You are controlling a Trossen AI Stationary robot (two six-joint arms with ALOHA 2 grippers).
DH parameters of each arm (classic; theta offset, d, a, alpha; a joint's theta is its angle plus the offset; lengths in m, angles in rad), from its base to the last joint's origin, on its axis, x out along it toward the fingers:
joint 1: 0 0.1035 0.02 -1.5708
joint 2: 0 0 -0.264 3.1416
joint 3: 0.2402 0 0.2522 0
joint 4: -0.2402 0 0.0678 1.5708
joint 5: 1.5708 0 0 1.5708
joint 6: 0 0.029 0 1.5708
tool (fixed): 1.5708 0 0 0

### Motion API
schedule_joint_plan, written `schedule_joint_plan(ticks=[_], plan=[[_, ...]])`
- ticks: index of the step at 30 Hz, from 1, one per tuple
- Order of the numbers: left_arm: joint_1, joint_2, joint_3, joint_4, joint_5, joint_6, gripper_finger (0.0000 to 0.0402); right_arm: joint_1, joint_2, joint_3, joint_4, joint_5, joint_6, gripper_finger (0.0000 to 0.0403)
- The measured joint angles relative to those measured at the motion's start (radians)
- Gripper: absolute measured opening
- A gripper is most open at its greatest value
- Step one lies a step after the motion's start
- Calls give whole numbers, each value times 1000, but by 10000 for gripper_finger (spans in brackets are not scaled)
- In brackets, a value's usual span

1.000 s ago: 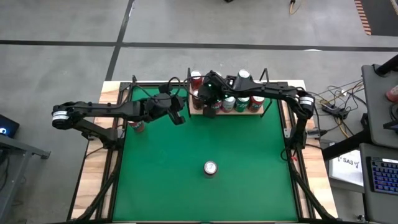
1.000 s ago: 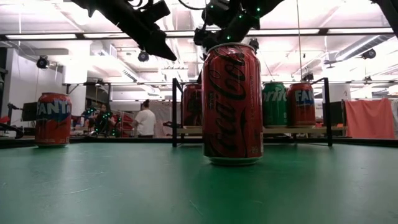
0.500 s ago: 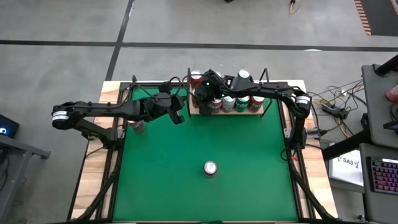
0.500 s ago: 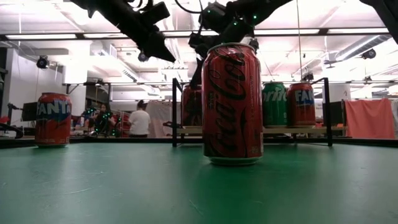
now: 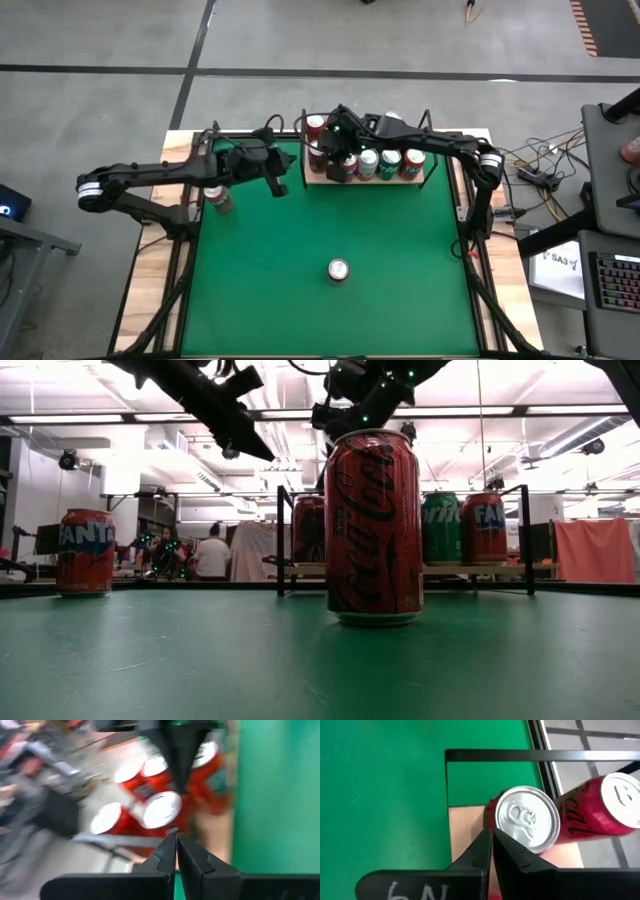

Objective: Place canned beverage on shelf
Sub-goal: Put the red-black soda can on the shelf aligned with the other red-black soda can

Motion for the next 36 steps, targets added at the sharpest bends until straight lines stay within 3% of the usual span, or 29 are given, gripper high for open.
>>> schedule_joint_plan(ticks=[3, 6, 15, 36], plan=[[43, -11, 0, -19, 190, -4, 0, 0, -1, 26, -37, 64, 10, 9], [70, -9, 0, -20, 295, -28, 0, -4, -2, 31, -19, 86, 29, 9], [85, -9, 0, -15, 293, 15, 0, -38, 0, -32, 122, 85, 74, 9], [103, -9, 0, 5, 289, -38, 0, -1, 2, -83, 191, 93, 227, 9]])
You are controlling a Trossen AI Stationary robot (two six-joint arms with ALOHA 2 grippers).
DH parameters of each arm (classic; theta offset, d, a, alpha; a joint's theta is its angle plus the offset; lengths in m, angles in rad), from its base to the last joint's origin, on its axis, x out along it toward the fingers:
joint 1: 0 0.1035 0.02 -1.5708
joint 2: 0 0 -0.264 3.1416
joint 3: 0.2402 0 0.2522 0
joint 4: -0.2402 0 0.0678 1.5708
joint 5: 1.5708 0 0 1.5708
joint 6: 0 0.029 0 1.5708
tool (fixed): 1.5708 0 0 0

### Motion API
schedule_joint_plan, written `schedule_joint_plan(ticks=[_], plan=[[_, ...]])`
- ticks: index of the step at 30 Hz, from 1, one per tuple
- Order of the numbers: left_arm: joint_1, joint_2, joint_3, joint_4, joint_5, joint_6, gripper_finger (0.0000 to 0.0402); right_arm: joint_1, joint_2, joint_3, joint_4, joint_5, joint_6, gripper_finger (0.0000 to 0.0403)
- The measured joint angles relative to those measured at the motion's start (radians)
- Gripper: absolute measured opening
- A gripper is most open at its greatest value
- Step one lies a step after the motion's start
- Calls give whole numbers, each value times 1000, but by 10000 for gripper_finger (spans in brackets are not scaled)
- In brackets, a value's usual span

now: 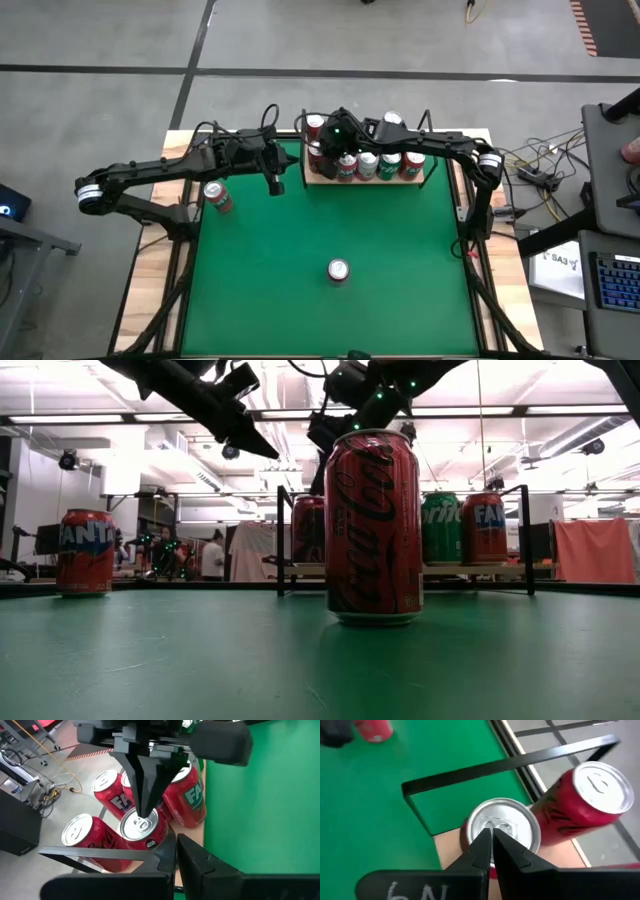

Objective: Place canned beverage on shelf
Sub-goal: Put the red-black soda can on the shelf aligned with the other red-black soda can

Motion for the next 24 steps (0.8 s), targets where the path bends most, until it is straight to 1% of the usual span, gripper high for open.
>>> schedule_joint_plan(ticks=[4, 6, 13, 20, 24], plan=[[0, 0, 0, 0, 0, -28, 0, 4, 0, 0, -5, 91, 11, 9], [0, 0, 0, -6, 0, -46, 0, 4, -3, 4, -20, 106, 9, 9], [-1, 0, -3, -45, 0, -101, 0, 4, -11, 31, -116, 106, -17, 9], [-1, 0, -6, -30, 0, -95, 0, 11, -3, 27, -112, 106, -17, 9], [-1, 0, -6, -19, 0, -95, 0, 13, -1, 27, -108, 105, 17, 9]])
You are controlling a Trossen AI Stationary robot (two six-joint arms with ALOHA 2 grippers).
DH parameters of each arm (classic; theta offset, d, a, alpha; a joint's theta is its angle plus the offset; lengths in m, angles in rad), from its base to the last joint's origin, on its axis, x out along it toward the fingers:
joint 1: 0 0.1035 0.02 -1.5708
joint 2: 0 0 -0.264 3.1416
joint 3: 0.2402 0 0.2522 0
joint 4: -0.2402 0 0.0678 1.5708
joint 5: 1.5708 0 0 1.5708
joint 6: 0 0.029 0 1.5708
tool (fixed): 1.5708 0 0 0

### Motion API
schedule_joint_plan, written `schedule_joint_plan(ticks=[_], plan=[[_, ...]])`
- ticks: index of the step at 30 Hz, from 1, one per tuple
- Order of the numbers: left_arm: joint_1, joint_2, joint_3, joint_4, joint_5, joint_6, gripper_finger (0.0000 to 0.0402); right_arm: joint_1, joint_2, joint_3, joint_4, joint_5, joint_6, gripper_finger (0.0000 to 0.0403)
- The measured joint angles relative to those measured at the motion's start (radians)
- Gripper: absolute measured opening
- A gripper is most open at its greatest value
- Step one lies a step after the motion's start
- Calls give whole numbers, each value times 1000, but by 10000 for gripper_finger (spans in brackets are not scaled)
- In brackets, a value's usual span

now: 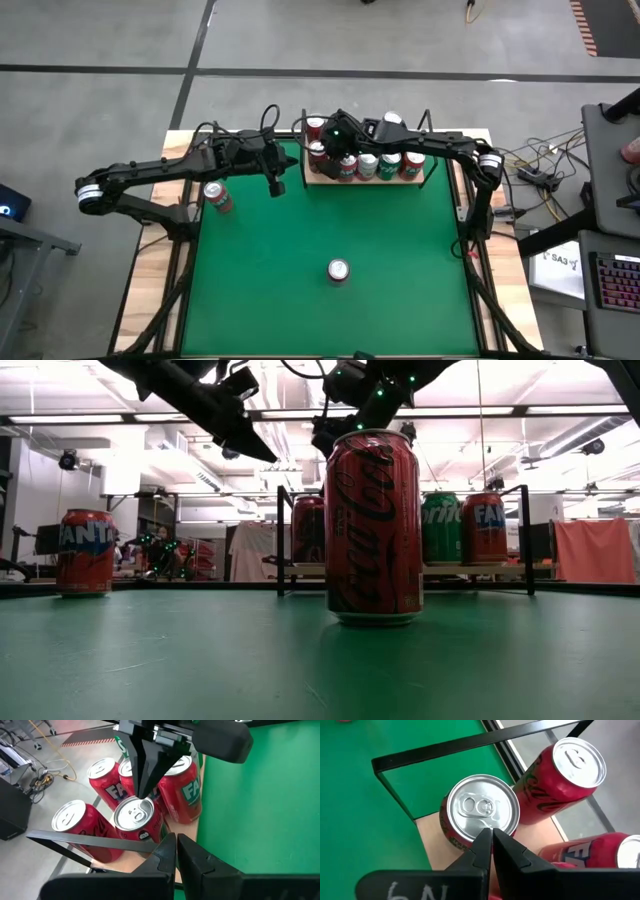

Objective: Place canned beverage on shelf
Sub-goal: Put the red-black soda can on the shelf aligned with the other red-black soda can

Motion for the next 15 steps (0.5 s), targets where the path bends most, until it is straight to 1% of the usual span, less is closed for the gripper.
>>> schedule_joint_plan(ticks=[4, 15], plan=[[0, 0, 0, 0, 0, 0, 0, 4, 0, 0, 0, 0, 33, 9], [0, 0, 0, 16, 0, 0, 0, 26, 2, -1, 25, 0, 51, 9]])
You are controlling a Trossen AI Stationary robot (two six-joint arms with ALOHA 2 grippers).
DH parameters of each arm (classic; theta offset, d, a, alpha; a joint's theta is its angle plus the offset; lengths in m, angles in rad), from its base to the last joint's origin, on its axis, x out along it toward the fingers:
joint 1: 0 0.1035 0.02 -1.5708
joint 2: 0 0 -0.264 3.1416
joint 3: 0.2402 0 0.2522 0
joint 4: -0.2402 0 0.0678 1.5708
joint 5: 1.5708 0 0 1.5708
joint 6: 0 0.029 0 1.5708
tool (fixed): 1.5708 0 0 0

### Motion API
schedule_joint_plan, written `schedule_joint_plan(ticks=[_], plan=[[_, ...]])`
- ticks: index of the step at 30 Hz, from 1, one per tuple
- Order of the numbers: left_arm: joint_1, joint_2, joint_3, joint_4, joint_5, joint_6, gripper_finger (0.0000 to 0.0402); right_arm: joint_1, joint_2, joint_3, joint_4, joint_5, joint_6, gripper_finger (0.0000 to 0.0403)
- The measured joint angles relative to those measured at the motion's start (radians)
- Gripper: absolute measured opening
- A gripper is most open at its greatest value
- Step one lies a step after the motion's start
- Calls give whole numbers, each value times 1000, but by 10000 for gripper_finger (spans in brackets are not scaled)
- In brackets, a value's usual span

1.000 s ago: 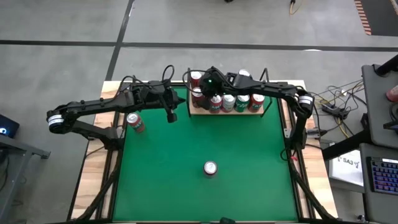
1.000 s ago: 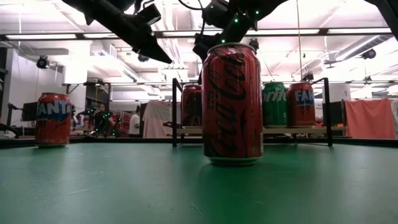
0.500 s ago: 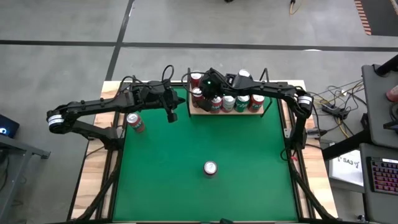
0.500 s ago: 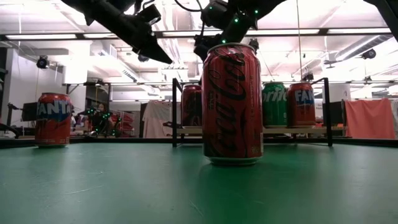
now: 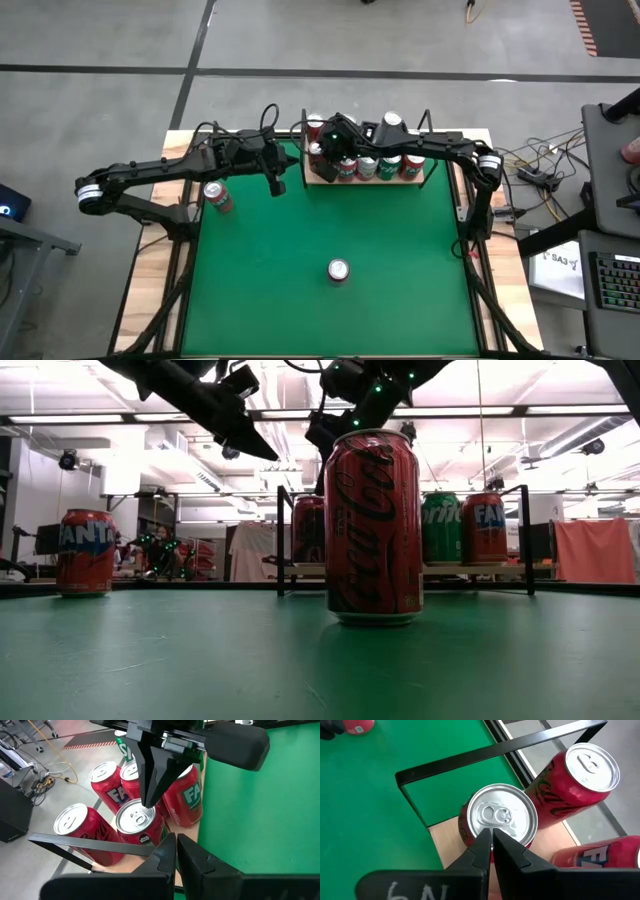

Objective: Place canned beverage on shelf
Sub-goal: Put the red-black soda can on the shelf aligned with the other red-black soda can

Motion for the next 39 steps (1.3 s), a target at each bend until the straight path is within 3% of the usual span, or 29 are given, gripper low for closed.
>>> schedule_joint_plan(ticks=[8, 14, 39], plan=[[0, 0, 0, -4, 0, -7, 0, 2, -7, 25, -72, 0, -26, 9], [0, 0, 0, 10, 0, -1, 0, 7, -1, 26, -112, -121, -14, 9], [0, 0, 0, 45, 0, 3, 0, -32, 59, 25, 15, -95, -133, 9]])
